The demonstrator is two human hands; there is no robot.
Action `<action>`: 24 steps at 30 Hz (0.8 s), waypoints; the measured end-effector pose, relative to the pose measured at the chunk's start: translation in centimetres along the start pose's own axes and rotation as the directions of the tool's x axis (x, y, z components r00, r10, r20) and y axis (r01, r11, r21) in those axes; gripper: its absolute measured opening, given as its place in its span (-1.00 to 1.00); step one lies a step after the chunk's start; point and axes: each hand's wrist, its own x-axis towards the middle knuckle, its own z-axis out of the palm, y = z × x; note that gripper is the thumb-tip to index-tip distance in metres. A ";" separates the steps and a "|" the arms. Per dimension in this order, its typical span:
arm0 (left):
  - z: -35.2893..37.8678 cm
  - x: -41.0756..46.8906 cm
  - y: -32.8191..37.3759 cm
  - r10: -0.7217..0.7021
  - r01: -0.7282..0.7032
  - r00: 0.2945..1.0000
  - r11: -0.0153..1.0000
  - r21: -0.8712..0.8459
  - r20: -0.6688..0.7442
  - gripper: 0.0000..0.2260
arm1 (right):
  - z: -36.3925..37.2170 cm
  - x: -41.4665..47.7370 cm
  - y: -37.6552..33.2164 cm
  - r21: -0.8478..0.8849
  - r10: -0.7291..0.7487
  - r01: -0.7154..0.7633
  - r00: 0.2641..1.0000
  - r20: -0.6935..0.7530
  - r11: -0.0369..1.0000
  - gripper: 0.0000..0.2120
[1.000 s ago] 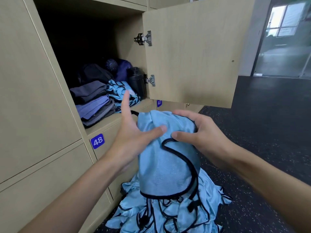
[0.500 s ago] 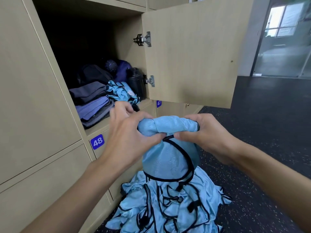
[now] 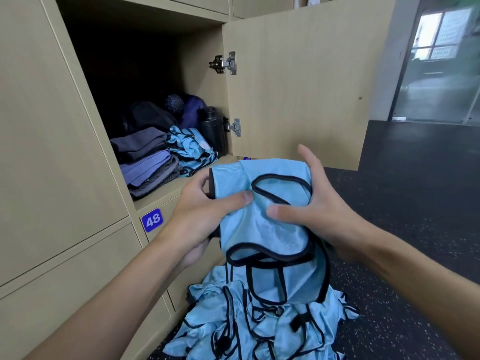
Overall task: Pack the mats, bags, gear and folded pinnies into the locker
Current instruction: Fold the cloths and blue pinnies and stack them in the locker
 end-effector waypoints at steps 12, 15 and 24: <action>-2.0 0.4 0.8 0.009 -0.010 0.996 1.000 0.006 0.090 -0.25 | 0.4 0.1 -1.2 -0.147 0.013 0.003 0.994 0.110 0.989 -0.21; -3.0 0.1 1.3 0.160 -0.276 0.949 0.837 0.472 0.272 -0.21 | 0.3 0.2 -1.4 -0.007 0.041 -0.041 0.992 0.123 0.999 -0.39; -3.3 -0.6 0.9 0.179 -0.421 0.904 0.532 0.735 0.388 -0.32 | 0.8 0.6 -1.2 0.094 0.104 -0.122 0.978 0.183 0.988 -0.58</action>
